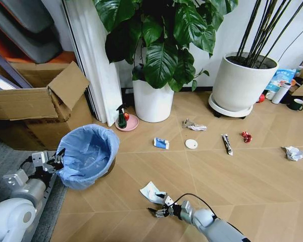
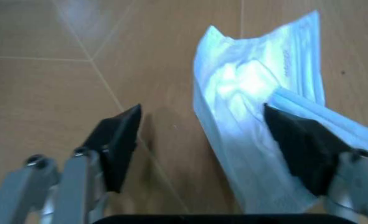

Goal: Pick up the trash bin and place the garbage on the floor into it.

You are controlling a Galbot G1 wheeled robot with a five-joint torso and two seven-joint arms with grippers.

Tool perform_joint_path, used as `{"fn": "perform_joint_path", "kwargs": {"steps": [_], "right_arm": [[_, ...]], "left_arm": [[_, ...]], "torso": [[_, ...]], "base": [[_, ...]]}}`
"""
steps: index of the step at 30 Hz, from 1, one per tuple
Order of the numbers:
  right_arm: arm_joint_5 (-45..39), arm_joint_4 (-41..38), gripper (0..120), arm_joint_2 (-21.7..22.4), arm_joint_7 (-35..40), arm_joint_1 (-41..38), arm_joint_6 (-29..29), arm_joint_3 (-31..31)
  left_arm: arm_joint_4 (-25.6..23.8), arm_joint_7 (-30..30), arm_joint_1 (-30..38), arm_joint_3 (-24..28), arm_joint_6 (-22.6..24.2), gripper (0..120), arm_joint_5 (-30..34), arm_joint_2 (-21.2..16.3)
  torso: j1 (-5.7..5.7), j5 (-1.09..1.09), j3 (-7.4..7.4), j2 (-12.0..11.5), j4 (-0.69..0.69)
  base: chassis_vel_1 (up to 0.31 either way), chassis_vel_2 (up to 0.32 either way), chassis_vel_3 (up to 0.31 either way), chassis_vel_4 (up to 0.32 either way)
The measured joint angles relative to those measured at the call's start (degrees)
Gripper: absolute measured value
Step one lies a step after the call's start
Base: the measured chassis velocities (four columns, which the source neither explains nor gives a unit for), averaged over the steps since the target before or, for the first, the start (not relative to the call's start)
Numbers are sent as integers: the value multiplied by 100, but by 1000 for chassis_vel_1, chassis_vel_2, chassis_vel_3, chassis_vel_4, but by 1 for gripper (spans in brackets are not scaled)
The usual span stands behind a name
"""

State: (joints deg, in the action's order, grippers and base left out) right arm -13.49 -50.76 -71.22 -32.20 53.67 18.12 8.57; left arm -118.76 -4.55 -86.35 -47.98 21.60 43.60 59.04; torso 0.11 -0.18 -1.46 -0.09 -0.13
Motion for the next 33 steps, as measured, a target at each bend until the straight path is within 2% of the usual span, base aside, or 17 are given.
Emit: {"fn": "perform_joint_path", "kwargs": {"steps": [4,5,8,12,14,18,25,33], "right_arm": [[-42,137,48,-30,-51,-67,-47,-58],[-42,137,48,-30,-51,-67,-47,-58],[-87,142,34,-31,-76,-74,-67,-64],[-93,140,31,-28,-79,-73,-69,-67],[-163,104,14,-7,-106,-42,-80,-90],[-186,86,2,4,-129,-19,-84,-119],[-303,23,0,57,-209,36,-96,-200],[-712,-422,0,318,-286,241,-24,-492]], "left_arm": [[0,-18,12,-20,11,0,40,-34],[0,-18,12,-20,11,0,40,-34],[0,-22,4,-28,12,0,45,-40],[0,-23,4,-28,13,0,45,-40],[0,-25,7,-13,16,0,45,-37],[0,-26,6,-4,20,0,45,-48],[-11,-27,4,32,26,0,72,-93],[99,-24,48,258,24,0,123,-257]], "torso": [[0,0,0,0,0],[0,0,0,0,0],[0,1,0,0,0],[0,1,0,0,0],[0,1,0,0,0],[0,1,0,0,0],[0,1,0,0,0],[0,2,0,0,0]], "base": [[0,0,0,0],[0,0,0,0],[0,0,0,0],[0,0,0,0],[0,0,0,0],[0,0,0,0],[0,0,0,0],[0,0,0,0]]}}
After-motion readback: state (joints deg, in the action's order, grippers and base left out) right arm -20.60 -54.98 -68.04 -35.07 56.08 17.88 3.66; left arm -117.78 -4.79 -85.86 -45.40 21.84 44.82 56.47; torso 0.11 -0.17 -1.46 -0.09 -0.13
